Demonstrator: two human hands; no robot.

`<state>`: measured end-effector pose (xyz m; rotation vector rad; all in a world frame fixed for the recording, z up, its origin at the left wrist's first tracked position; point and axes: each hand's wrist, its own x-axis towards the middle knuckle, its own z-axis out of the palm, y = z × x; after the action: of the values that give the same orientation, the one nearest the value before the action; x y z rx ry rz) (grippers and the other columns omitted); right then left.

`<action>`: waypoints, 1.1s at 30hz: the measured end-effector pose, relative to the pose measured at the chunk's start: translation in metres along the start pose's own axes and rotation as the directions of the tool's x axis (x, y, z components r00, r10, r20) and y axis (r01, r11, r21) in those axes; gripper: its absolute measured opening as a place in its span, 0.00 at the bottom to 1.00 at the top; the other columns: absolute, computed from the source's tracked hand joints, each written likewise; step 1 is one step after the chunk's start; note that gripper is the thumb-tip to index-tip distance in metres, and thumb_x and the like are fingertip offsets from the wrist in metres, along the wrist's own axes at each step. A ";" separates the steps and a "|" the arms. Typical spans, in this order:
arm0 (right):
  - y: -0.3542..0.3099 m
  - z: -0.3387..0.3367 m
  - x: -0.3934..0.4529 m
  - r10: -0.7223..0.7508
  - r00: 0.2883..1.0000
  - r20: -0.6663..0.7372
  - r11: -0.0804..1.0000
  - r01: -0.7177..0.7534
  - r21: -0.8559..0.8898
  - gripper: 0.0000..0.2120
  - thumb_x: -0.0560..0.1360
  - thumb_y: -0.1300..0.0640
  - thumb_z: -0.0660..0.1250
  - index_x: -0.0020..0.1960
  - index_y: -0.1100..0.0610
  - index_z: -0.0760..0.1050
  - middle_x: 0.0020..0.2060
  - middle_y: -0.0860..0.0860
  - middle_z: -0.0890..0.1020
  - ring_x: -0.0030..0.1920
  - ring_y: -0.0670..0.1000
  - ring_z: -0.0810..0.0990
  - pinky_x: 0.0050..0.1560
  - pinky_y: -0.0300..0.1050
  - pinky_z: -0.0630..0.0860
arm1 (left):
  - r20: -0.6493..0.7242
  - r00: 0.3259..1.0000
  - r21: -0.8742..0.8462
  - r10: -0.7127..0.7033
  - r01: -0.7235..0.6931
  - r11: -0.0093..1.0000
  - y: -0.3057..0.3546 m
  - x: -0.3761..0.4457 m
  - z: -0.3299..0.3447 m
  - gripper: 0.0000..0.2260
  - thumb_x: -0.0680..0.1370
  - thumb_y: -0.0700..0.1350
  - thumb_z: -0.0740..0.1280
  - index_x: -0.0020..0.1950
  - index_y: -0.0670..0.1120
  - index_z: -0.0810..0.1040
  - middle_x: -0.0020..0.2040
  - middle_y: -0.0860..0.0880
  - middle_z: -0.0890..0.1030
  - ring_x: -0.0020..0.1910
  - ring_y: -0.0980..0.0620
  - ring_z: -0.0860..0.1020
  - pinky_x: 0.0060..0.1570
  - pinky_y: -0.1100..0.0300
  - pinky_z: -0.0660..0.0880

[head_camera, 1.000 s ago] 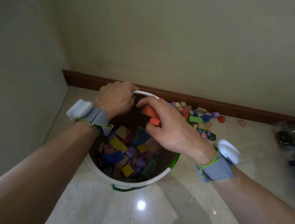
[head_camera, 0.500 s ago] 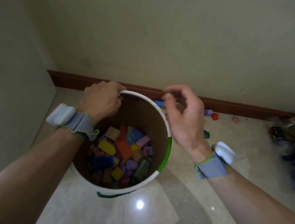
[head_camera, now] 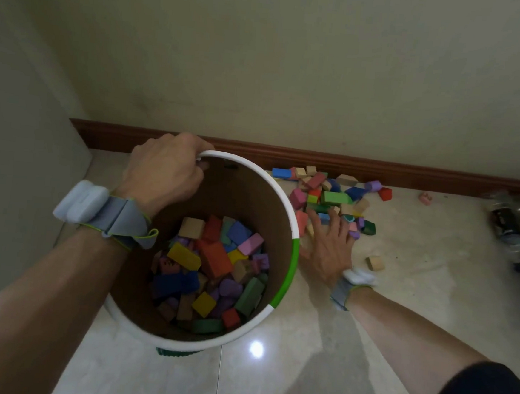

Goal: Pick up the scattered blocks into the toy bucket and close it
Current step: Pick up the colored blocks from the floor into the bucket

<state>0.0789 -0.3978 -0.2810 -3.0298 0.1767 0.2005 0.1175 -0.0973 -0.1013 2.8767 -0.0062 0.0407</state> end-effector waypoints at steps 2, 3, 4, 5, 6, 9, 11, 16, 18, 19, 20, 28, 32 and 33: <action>-0.003 0.005 0.012 -0.015 1.000 0.014 1.000 0.016 -0.008 0.43 0.65 0.25 0.49 0.78 0.37 0.49 0.77 0.55 0.56 0.76 0.65 0.56 0.68 0.67 0.63 | -0.004 1.000 -0.001 0.007 -0.007 1.000 0.001 0.001 0.000 0.14 0.75 0.51 0.64 0.61 0.60 0.76 0.57 0.41 0.79 0.54 0.35 0.75 0.50 0.48 0.70; -0.004 0.006 0.019 -0.020 1.000 0.018 1.000 0.020 -0.006 0.44 0.64 0.25 0.47 0.78 0.36 0.48 0.77 0.55 0.56 0.76 0.66 0.55 0.66 0.69 0.64 | -0.005 1.000 0.000 0.011 -0.011 1.000 0.002 0.002 -0.001 0.14 0.76 0.51 0.64 0.61 0.60 0.76 0.57 0.41 0.79 0.54 0.35 0.75 0.49 0.48 0.70; -0.007 0.008 0.026 -0.013 1.000 0.021 1.000 0.013 0.004 0.44 0.63 0.26 0.45 0.77 0.36 0.48 0.77 0.54 0.56 0.75 0.66 0.55 0.65 0.70 0.66 | -0.005 1.000 0.002 0.015 -0.015 1.000 0.003 0.002 -0.001 0.14 0.76 0.51 0.64 0.61 0.60 0.76 0.57 0.41 0.79 0.54 0.35 0.75 0.49 0.48 0.70; -0.009 0.010 0.033 0.002 1.000 0.017 1.000 -0.003 0.026 0.43 0.62 0.27 0.44 0.77 0.36 0.48 0.77 0.54 0.56 0.75 0.66 0.54 0.63 0.71 0.66 | -0.004 1.000 0.004 0.019 -0.019 1.000 0.003 0.002 -0.001 0.14 0.76 0.51 0.64 0.61 0.60 0.76 0.57 0.41 0.79 0.54 0.35 0.75 0.49 0.48 0.70; -0.012 0.012 0.039 0.020 1.000 0.002 0.998 -0.021 0.052 0.42 0.63 0.28 0.43 0.76 0.37 0.49 0.77 0.53 0.57 0.75 0.66 0.55 0.62 0.72 0.67 | -0.002 1.000 0.004 0.023 -0.023 1.000 0.003 0.002 -0.001 0.14 0.76 0.51 0.64 0.62 0.60 0.76 0.57 0.41 0.79 0.55 0.35 0.75 0.49 0.48 0.70; -0.019 0.015 0.051 0.070 0.997 -0.034 0.994 -0.067 0.085 0.42 0.64 0.33 0.41 0.76 0.45 0.55 0.75 0.55 0.63 0.73 0.66 0.59 0.59 0.72 0.68 | 0.000 0.999 0.004 0.034 -0.034 0.999 0.003 0.003 -0.001 0.14 0.76 0.50 0.63 0.61 0.59 0.75 0.57 0.41 0.79 0.54 0.35 0.75 0.48 0.49 0.69; -0.024 0.015 0.054 0.091 0.992 -0.093 0.990 -0.080 0.114 0.41 0.66 0.37 0.42 0.73 0.54 0.64 0.69 0.59 0.70 0.68 0.66 0.66 0.54 0.67 0.71 | 0.003 0.999 0.002 0.036 -0.036 0.999 0.002 0.004 0.000 0.14 0.76 0.51 0.63 0.62 0.59 0.75 0.57 0.42 0.79 0.54 0.35 0.75 0.48 0.49 0.69; -0.019 0.025 0.053 0.076 0.979 -0.188 0.997 -0.070 0.039 0.37 0.67 0.40 0.45 0.70 0.58 0.65 0.64 0.60 0.72 0.64 0.65 0.67 0.53 0.64 0.72 | 0.000 0.998 -0.011 0.055 -0.055 0.998 0.002 0.003 -0.001 0.14 0.76 0.50 0.64 0.61 0.59 0.76 0.55 0.43 0.80 0.53 0.36 0.76 0.46 0.50 0.69; -0.016 0.028 0.053 0.089 0.980 -0.177 0.996 -0.084 0.034 0.36 0.69 0.41 0.46 0.72 0.57 0.65 0.67 0.60 0.71 0.67 0.65 0.65 0.55 0.64 0.71 | -0.009 0.998 -0.017 0.056 -0.056 0.998 0.003 0.003 -0.001 0.14 0.76 0.50 0.64 0.61 0.59 0.76 0.55 0.43 0.80 0.53 0.36 0.76 0.45 0.50 0.67; -0.015 0.030 0.054 0.098 0.983 -0.156 0.995 -0.097 0.019 0.34 0.71 0.41 0.49 0.73 0.56 0.63 0.69 0.59 0.69 0.69 0.64 0.63 0.57 0.65 0.70 | -0.012 0.998 -0.018 0.057 -0.057 0.998 0.003 0.003 -0.001 0.13 0.76 0.50 0.64 0.60 0.60 0.76 0.55 0.43 0.80 0.52 0.36 0.76 0.45 0.51 0.67; -0.013 0.034 0.053 0.102 0.986 -0.129 0.995 -0.103 -0.006 0.32 0.72 0.41 0.53 0.74 0.54 0.61 0.71 0.59 0.67 0.71 0.64 0.60 0.60 0.66 0.68 | -0.015 0.998 -0.016 0.061 -0.061 0.998 0.003 0.003 -0.001 0.13 0.76 0.50 0.64 0.60 0.60 0.76 0.55 0.43 0.80 0.52 0.36 0.76 0.44 0.51 0.67; -0.003 0.047 0.037 0.129 0.977 -0.170 0.990 -0.138 -0.042 0.28 0.70 0.39 0.53 0.66 0.51 0.68 0.66 0.57 0.70 0.63 0.61 0.62 0.57 0.59 0.67 | -0.019 0.996 -0.019 0.091 -0.091 0.996 0.002 0.003 -0.001 0.13 0.76 0.50 0.63 0.60 0.61 0.76 0.53 0.45 0.80 0.51 0.37 0.76 0.42 0.52 0.65; 0.005 0.052 0.030 0.070 0.978 -0.197 0.993 -0.086 -0.076 0.28 0.69 0.38 0.57 0.67 0.48 0.67 0.66 0.54 0.68 0.60 0.60 0.64 0.54 0.57 0.67 | -0.016 0.995 -0.021 0.100 -0.101 0.995 0.002 0.002 -0.001 0.13 0.76 0.51 0.63 0.60 0.60 0.76 0.53 0.45 0.80 0.52 0.37 0.76 0.45 0.50 0.69; 0.006 0.055 0.028 0.082 0.981 -0.178 0.990 -0.101 -0.098 0.30 0.69 0.36 0.59 0.68 0.46 0.66 0.68 0.54 0.67 0.63 0.61 0.63 0.56 0.58 0.65 | -0.017 0.995 -0.022 0.100 -0.100 0.995 0.002 0.002 -0.001 0.13 0.76 0.51 0.63 0.60 0.60 0.76 0.54 0.45 0.80 0.52 0.37 0.76 0.45 0.50 0.70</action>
<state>0.0991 -0.4008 -0.3396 -3.1466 0.3305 -0.0504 0.1197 -0.0988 -0.1000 2.8512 -0.1467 0.0825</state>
